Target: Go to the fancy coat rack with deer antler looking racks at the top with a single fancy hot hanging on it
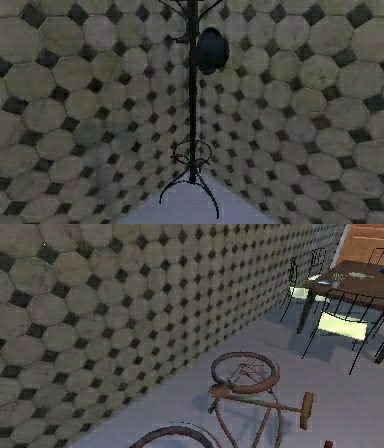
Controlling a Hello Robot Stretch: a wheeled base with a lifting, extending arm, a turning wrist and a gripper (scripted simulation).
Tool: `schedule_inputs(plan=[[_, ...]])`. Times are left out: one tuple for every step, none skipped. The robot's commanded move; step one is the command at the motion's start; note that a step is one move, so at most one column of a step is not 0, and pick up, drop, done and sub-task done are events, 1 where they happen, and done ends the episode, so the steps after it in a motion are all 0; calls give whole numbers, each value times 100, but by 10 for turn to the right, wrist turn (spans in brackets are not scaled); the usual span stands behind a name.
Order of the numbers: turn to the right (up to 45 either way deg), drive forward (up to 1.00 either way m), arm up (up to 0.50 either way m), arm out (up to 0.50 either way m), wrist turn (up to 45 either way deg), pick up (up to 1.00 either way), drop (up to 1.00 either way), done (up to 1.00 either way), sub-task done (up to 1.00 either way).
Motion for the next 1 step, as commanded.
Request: schedule_inputs(plan=[[0, 0, 0, 0, 0, 0, 0, 100, 0]])
